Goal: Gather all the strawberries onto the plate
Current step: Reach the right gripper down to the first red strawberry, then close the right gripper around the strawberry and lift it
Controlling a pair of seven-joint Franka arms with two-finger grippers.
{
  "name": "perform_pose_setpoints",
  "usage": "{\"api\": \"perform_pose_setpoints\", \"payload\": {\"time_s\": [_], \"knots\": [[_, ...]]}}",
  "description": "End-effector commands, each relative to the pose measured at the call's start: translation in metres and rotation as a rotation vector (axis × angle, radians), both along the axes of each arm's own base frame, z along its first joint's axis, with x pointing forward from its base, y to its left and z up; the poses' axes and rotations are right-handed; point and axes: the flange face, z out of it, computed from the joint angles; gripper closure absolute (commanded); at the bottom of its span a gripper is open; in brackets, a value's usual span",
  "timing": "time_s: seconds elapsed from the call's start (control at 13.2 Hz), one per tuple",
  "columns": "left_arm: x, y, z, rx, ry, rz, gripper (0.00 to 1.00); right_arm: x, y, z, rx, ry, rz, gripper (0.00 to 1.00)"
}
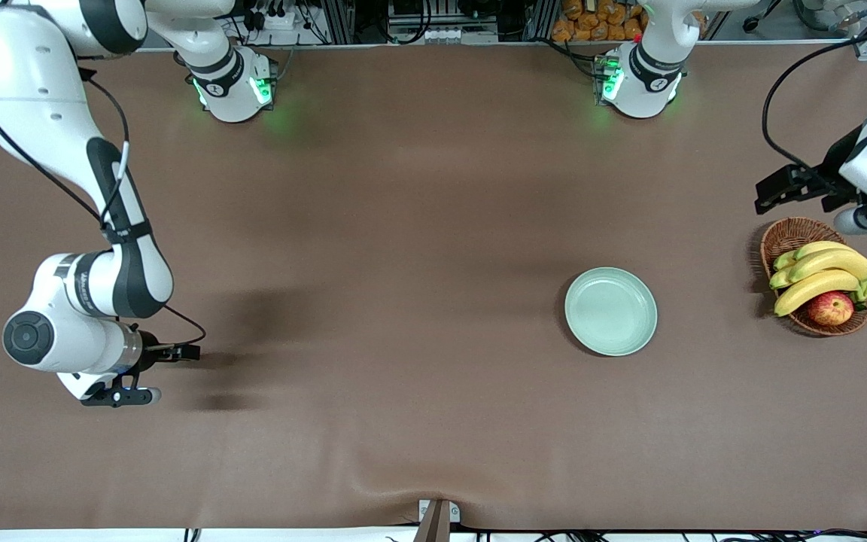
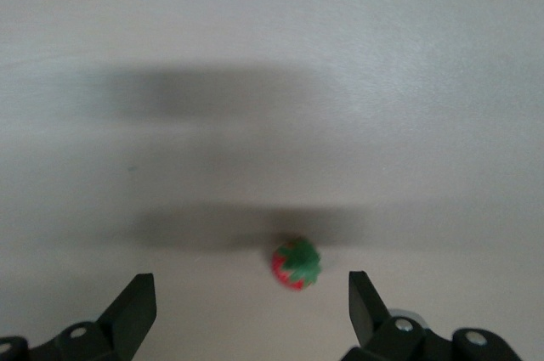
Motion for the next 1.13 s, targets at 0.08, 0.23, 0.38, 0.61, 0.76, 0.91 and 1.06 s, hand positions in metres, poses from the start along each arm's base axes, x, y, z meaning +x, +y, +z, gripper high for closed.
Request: {"api": "perform_pose_setpoints", "payload": {"time_s": [0.08,0.23,0.38,0.61,0.76,0.91,1.06], "knots": [[0.005,-0.008,-0.014,-0.016,0.014,-0.012,0.0,0.0,-0.022,-0.028,0.006,-0.016,-0.017,0.0],[0.003,-0.013,-0.018,-0.015,0.023,-0.021,0.0,-0.002,-0.022,-0.037,0.008,-0.001,-0.028,0.0],[0.001,-0.016,-0.023,-0.014,0.036,-0.024,0.0,-0.004,-0.022,-0.041,0.01,0.01,-0.032,0.0],[-0.002,-0.017,-0.023,-0.013,0.04,-0.029,0.0,-0.009,-0.023,-0.048,0.011,0.03,-0.032,0.0],[-0.004,-0.017,-0.023,-0.013,0.048,-0.029,0.0,-0.014,-0.023,-0.052,0.013,0.053,-0.026,0.0],[-0.006,-0.017,-0.021,-0.012,0.045,-0.027,0.0,-0.017,-0.021,-0.053,0.014,0.08,-0.024,0.14],[-0.006,-0.017,-0.022,-0.012,0.045,-0.029,0.0,-0.021,-0.02,-0.053,0.016,0.109,-0.017,0.87]]}}
